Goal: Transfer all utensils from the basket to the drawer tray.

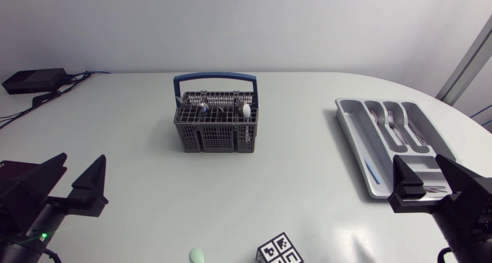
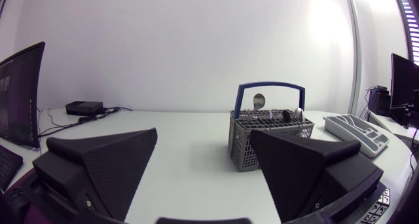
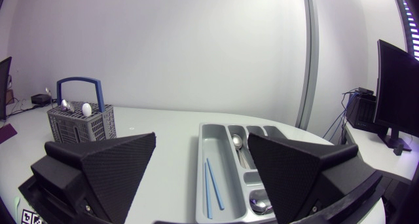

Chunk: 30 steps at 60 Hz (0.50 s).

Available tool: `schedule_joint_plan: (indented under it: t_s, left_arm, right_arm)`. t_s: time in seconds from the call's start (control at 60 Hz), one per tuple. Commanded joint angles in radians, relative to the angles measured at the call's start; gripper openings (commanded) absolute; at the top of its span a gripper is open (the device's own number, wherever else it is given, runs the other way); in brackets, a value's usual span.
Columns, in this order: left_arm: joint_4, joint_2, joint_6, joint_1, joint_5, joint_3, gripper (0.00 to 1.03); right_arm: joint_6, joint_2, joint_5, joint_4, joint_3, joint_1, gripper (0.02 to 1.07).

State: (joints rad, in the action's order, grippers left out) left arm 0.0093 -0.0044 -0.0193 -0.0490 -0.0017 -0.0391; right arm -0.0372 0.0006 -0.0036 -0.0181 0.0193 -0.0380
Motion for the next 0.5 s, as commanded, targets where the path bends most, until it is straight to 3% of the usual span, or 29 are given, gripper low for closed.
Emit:
schedule_joint_plan:
  t_s: [0.0,0.267,0.483]
  left_arm:
    - [-0.011,-0.009,-0.033,0.003,-0.003,0.039,0.99]
    - [0.000,-0.009,-0.016,0.011,-0.064,0.033,0.99]
    - [-0.012,-0.006,0.001,0.015,-0.067,0.001,0.99]
  right_arm:
    - [-0.004,-0.005,-0.001,0.010,-0.019,0.007,1.03]
    - [-0.006,-0.008,-0.001,0.010,-0.021,0.010,1.03]
    - [-0.004,-0.004,0.004,0.000,0.008,0.036,1.02]
